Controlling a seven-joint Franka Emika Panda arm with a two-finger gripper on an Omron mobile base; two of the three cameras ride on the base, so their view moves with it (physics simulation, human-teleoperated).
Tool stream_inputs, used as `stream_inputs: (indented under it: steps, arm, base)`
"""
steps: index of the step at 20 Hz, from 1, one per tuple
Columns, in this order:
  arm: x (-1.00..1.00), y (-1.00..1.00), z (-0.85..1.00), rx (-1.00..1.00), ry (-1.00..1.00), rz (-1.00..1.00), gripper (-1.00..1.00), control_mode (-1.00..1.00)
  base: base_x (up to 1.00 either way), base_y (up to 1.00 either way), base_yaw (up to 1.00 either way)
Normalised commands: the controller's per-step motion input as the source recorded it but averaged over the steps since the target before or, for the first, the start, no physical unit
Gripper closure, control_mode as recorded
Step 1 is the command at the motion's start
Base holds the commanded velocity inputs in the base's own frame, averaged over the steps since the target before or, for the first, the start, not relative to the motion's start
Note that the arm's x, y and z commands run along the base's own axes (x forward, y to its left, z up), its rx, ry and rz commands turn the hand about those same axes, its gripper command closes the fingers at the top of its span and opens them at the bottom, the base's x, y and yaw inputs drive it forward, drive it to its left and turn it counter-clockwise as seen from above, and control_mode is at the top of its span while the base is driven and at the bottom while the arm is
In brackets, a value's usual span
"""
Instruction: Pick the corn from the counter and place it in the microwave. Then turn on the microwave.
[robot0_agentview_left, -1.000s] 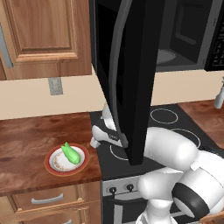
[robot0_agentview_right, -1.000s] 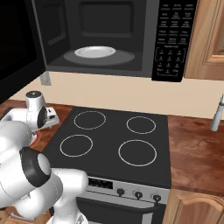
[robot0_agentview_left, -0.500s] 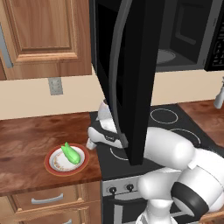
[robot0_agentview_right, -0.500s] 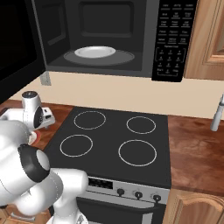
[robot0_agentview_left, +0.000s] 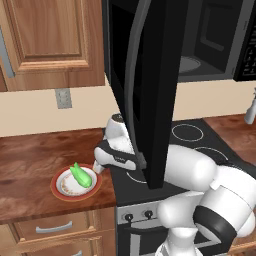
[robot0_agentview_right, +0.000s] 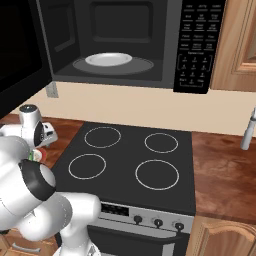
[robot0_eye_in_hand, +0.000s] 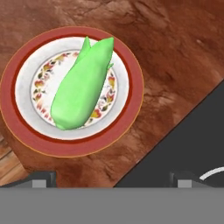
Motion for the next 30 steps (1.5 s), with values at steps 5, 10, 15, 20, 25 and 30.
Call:
stream_inputs:
  steps: [5, 10, 15, 20, 25, 30]
  arm:
    - [-0.02, 0.22, -0.03, 0.00, 0.00, 0.03, -1.00, -1.00]
    - [-0.04, 0.22, -0.03, 0.00, 0.00, 0.02, -1.00, -1.00]
    - [-0.09, 0.21, -0.03, 0.00, 0.00, 0.01, -1.00, -1.00]
    - [-0.17, 0.16, -0.05, 0.00, 0.00, 0.00, -1.00, -1.00]
    - [-0.10, 0.15, -0.07, 0.00, 0.00, 0.00, -1.00, -1.00]
    - [-0.01, 0.10, -0.03, 0.00, 0.01, 0.00, -1.00, -1.00]
  base:
    - [0.00, 0.00, 0.00]
    - [0.00, 0.00, 0.00]
    - [0.00, 0.00, 0.00]
    - [0.00, 0.00, 0.00]
    - [0.00, 0.00, 0.00]
    - [0.00, 0.00, 0.00]
